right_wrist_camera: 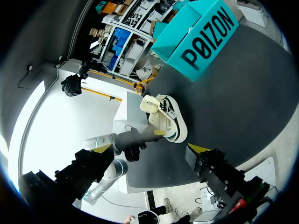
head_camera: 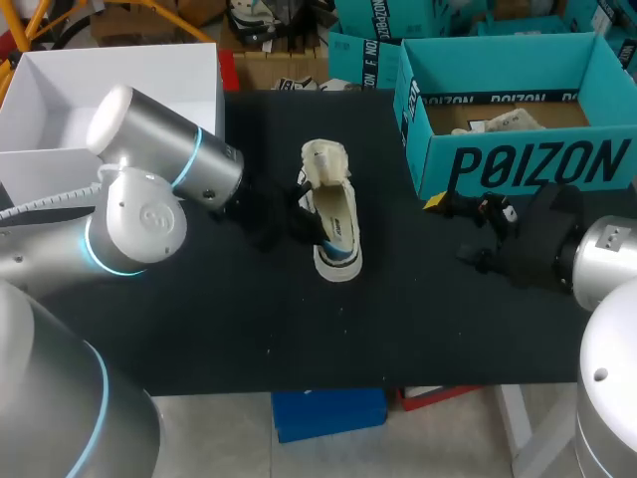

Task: Take the shoe out of the shoebox, open the shoe tongue, remove and reinsert the insole, then place the shoe into the shoebox

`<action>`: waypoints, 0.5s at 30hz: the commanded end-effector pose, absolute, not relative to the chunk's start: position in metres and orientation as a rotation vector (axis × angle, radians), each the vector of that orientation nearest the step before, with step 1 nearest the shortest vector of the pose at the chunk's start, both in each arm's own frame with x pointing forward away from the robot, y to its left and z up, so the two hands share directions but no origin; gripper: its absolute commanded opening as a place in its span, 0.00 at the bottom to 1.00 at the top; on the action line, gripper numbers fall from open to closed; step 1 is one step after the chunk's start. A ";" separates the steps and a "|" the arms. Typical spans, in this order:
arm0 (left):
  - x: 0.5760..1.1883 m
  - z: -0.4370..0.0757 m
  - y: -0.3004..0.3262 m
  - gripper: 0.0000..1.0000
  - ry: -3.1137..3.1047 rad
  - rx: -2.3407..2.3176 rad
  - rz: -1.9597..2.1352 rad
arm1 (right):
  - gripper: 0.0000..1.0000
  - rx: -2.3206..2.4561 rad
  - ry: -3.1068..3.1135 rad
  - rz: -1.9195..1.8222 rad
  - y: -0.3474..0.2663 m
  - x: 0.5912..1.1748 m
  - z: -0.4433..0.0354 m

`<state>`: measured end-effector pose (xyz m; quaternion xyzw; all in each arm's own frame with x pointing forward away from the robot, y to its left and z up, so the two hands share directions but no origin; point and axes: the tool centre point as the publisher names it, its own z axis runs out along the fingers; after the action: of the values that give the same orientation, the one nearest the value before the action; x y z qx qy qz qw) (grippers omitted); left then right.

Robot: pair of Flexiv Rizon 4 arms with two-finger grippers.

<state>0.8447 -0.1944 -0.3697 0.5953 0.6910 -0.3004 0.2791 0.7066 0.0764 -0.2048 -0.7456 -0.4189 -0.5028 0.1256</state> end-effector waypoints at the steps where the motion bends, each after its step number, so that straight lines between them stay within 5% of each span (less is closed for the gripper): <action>1: 0.847 -0.373 -0.199 0.00 1.862 1.593 -0.791 | 1.00 -1.981 -1.274 -1.313 0.073 0.706 -0.211; 11: 0.840 -0.379 -0.205 0.00 1.891 1.663 -0.809 | 1.00 -1.981 -1.274 -1.313 0.073 0.706 -0.211; 12: 0.839 -0.378 -0.205 0.31 1.892 1.657 -0.814 | 1.00 -1.981 -1.274 -1.313 0.073 0.706 -0.211; 13: 0.840 -0.375 -0.205 0.95 1.891 1.647 -0.824 | 1.00 -1.981 -1.274 -1.313 0.073 0.706 -0.211; 15: 0.840 -0.368 -0.204 1.00 1.880 1.635 -0.842 | 1.00 -1.981 -1.274 -1.313 0.073 0.706 -0.211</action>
<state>0.8403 -0.2060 -0.3736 0.6015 0.6934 -0.3062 0.2520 0.7067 0.0764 -0.2048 -0.7456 -0.4189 -0.5028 0.1256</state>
